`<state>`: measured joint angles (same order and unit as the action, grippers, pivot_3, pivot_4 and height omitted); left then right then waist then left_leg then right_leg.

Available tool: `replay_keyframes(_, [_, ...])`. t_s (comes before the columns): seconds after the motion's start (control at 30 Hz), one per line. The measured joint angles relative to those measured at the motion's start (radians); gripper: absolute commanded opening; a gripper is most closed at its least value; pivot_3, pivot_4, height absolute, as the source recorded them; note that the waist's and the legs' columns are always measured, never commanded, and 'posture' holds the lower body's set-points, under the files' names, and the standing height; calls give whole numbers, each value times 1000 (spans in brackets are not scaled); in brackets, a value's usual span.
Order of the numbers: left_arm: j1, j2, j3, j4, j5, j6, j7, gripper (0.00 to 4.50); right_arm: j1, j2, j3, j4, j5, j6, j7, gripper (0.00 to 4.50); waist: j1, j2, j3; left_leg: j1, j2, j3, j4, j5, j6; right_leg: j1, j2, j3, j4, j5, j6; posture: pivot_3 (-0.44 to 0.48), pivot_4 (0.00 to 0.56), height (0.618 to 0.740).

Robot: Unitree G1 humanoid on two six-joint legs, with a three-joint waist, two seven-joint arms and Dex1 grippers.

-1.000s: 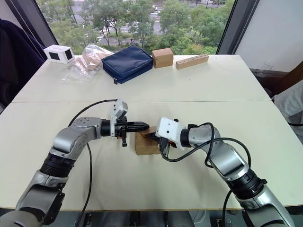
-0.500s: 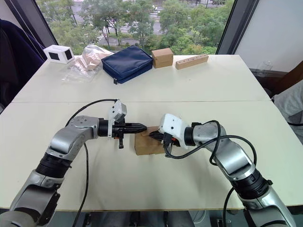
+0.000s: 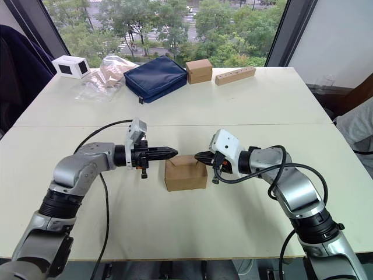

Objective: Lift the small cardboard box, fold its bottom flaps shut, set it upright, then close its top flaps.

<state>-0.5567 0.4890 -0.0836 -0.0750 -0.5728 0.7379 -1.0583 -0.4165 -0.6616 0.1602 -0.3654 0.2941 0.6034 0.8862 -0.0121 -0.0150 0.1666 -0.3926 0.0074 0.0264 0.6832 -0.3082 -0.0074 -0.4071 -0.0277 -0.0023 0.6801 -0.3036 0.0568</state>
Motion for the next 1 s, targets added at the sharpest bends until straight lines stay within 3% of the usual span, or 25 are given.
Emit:
replay_keyframes(0.63, [36, 33, -158, -22, 156, -124, 8, 64, -10, 2, 109, 32, -96, -66, 7, 0, 1, 0, 0, 0, 0, 0, 0, 0, 0, 0, 0, 0, 0, 0, 0, 0, 150, 740])
replay_keyframes(0.9, [37, 26, -157, -18, 180, -156, 15, 64, -13, 3, 106, 51, -96, -87, 14, 0, 1, 0, 0, 0, 0, 0, 0, 0, 0, 0, 0, 0, 0, 0, 0, 0, 150, 740])
replay_keyframes(1.0, [44, 14, -112, -18, 137, -125, 24, 64, -13, 6, 89, 55, -81, -85, 15, 0, 1, 0, 0, 0, 0, 0, 0, 0, 0, 0, 0, 0, 0, 0, 0, 0, 150, 740])
